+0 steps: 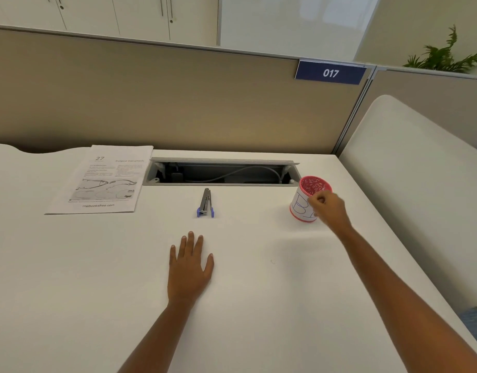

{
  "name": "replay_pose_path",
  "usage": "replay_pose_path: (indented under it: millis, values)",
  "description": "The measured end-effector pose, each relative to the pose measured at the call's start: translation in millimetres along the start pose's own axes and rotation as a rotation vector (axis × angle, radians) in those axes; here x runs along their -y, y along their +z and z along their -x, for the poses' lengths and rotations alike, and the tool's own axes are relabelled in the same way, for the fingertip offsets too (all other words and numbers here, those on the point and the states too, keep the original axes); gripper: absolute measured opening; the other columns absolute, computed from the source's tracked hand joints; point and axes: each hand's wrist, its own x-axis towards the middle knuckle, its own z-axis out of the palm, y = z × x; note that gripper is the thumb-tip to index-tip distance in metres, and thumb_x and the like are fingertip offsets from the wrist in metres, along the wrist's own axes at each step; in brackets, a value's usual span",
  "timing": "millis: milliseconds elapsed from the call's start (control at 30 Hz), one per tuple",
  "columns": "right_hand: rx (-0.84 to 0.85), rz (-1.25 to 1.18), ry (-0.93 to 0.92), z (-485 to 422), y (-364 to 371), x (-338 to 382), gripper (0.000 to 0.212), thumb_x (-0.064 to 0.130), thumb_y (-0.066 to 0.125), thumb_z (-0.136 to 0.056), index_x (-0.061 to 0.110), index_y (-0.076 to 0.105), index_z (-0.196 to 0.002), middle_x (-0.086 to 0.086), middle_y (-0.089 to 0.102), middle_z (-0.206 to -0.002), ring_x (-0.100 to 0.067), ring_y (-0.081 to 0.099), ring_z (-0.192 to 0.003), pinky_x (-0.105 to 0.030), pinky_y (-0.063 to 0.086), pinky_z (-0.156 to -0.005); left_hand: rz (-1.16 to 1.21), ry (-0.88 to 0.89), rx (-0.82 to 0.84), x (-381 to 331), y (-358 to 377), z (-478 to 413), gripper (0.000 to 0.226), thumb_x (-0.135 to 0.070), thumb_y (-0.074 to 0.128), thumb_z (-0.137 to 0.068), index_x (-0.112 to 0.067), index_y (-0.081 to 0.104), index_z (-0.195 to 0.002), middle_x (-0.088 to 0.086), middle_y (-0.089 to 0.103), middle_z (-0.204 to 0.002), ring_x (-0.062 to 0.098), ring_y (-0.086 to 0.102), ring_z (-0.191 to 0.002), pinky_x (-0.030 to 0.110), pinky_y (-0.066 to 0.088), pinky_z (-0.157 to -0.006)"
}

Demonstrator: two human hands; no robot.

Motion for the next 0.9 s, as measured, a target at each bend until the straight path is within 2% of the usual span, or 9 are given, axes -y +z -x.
replay_pose_path:
  millis: [100,233,300,433,567,633,733,800,900]
  values:
    - [-0.148,0.005,-0.015,-25,-11,11,0.019,0.008,0.049,-0.083,-0.006,0.062,-0.088,-0.013,0.059,-0.083,-0.022,0.053,-0.08,-0.022,0.04,-0.061,0.013,-0.003,0.003,0,1,1,0.061,-0.042,0.028,-0.082,-0.007,0.054,-0.125,0.017,0.051,-0.134,0.032,0.05,-0.122,0.036,0.011,-0.104]
    - [-0.171,0.067,0.007,-47,-17,13,0.024,0.002,0.045,-0.083,-0.012,0.065,-0.082,-0.028,0.067,-0.088,-0.028,0.056,-0.074,-0.032,0.049,-0.071,0.008,-0.002,-0.004,0,0,0,0.06,-0.041,0.029,-0.082,-0.007,0.056,-0.124,0.017,0.052,-0.132,0.032,0.052,-0.12,0.037,0.012,-0.103]
    - [-0.169,0.069,0.032,-48,-18,12,0.024,-0.001,0.045,-0.081,-0.014,0.065,-0.077,-0.03,0.068,-0.088,-0.035,0.06,-0.076,-0.033,0.049,-0.072,0.003,-0.001,-0.009,0,-1,0,0.059,-0.041,0.03,-0.082,-0.007,0.056,-0.123,0.017,0.053,-0.131,0.032,0.053,-0.119,0.037,0.013,-0.103]
    - [-0.169,0.029,0.033,-24,-11,14,0.02,0.006,0.054,-0.082,-0.005,0.068,-0.09,-0.022,0.07,-0.093,-0.032,0.063,-0.089,-0.031,0.047,-0.079,-0.023,0.006,-0.007,-1,-1,-1,0.058,-0.039,0.032,-0.081,-0.007,0.059,-0.12,0.017,0.057,-0.127,0.033,0.057,-0.114,0.038,0.016,-0.101]
    - [0.11,0.04,0.007,26,16,4,0.012,0.005,0.058,-0.081,0.007,0.066,-0.072,-0.007,0.058,-0.054,0.002,0.054,-0.044,-0.017,0.041,-0.051,-0.023,0.008,-0.009,0,0,0,0.058,-0.04,0.032,-0.081,-0.007,0.059,-0.12,0.017,0.057,-0.128,0.033,0.056,-0.115,0.038,0.016,-0.101]
    - [0.332,0.121,0.032,51,34,-6,0.018,0.003,0.058,-0.079,0.011,0.061,-0.064,0.003,0.052,-0.049,0.007,0.048,-0.032,-0.007,0.035,-0.04,-0.004,0.001,-0.003,0,0,0,0.059,-0.04,0.031,-0.081,-0.008,0.057,-0.122,0.017,0.055,-0.13,0.033,0.054,-0.117,0.037,0.014,-0.102]
    - [0.489,0.234,0.019,78,55,-17,0.017,0.004,0.058,-0.077,0.012,0.061,-0.063,0.006,0.054,-0.055,0.001,0.05,-0.043,-0.009,0.036,-0.044,-0.003,-0.001,0.009,0,-1,0,0.059,-0.041,0.03,-0.081,-0.007,0.057,-0.122,0.017,0.054,-0.13,0.033,0.054,-0.118,0.037,0.014,-0.102]
    - [0.48,0.286,-0.014,87,64,-19,0.013,0.003,0.057,-0.077,0.007,0.068,-0.07,-0.002,0.064,-0.068,-0.013,0.055,-0.059,-0.015,0.039,-0.053,-0.009,0.001,0.008,-1,-1,-1,0.059,-0.04,0.03,-0.081,-0.007,0.058,-0.121,0.017,0.055,-0.129,0.033,0.055,-0.117,0.038,0.015,-0.101]
    - [0.439,0.391,-0.067,94,69,-16,0.014,0.004,0.054,-0.079,0.003,0.068,-0.077,-0.011,0.071,-0.087,-0.017,0.055,-0.07,-0.022,0.04,-0.064,-0.001,-0.002,-0.017,0,1,-1,0.061,-0.041,0.028,-0.081,-0.007,0.056,-0.123,0.017,0.053,-0.132,0.033,0.052,-0.119,0.038,0.015,-0.103]
